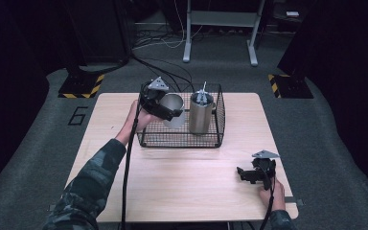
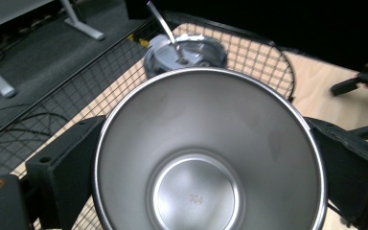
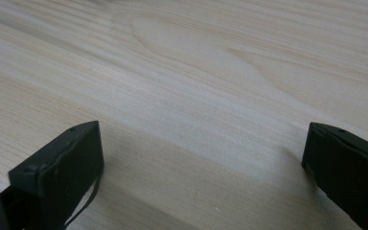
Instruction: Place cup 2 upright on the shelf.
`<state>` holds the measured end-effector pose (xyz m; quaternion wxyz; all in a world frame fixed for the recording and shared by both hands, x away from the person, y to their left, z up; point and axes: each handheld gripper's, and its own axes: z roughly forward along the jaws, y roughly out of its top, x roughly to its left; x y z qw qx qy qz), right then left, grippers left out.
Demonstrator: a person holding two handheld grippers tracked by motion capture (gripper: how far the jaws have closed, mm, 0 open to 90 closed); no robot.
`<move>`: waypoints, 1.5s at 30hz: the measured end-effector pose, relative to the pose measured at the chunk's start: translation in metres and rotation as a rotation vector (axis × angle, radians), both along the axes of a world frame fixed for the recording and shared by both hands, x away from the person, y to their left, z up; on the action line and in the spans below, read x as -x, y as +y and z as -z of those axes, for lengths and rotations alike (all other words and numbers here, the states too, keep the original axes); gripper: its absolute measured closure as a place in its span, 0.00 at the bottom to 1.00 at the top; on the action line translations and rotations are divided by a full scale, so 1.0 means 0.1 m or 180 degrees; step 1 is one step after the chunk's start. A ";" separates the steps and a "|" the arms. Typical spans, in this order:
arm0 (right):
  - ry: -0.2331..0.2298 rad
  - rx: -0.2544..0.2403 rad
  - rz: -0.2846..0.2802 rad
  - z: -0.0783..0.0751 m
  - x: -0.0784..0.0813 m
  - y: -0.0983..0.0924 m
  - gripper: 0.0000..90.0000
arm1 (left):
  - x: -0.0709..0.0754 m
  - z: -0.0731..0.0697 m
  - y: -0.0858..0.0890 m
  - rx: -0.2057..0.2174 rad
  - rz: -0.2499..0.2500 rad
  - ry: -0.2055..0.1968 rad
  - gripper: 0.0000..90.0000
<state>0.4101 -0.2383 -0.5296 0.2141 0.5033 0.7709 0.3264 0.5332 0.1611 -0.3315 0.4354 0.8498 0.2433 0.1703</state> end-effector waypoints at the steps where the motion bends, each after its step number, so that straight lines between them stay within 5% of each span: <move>1: 0.0001 -0.0003 -0.0001 0.00 0.00 0.00 0.00 | -0.02 0.01 0.00 -0.0009 -0.0008 0.0017 0.07; 9: 0.0002 0.0003 -0.0015 0.00 0.00 0.00 0.00 | -0.22 0.16 0.06 -0.0051 -0.0199 0.0091 0.07; 45: -0.0017 0.0006 -0.0058 0.00 0.01 0.00 0.00 | -0.58 0.58 -0.12 -0.0329 -0.0362 0.0306 0.07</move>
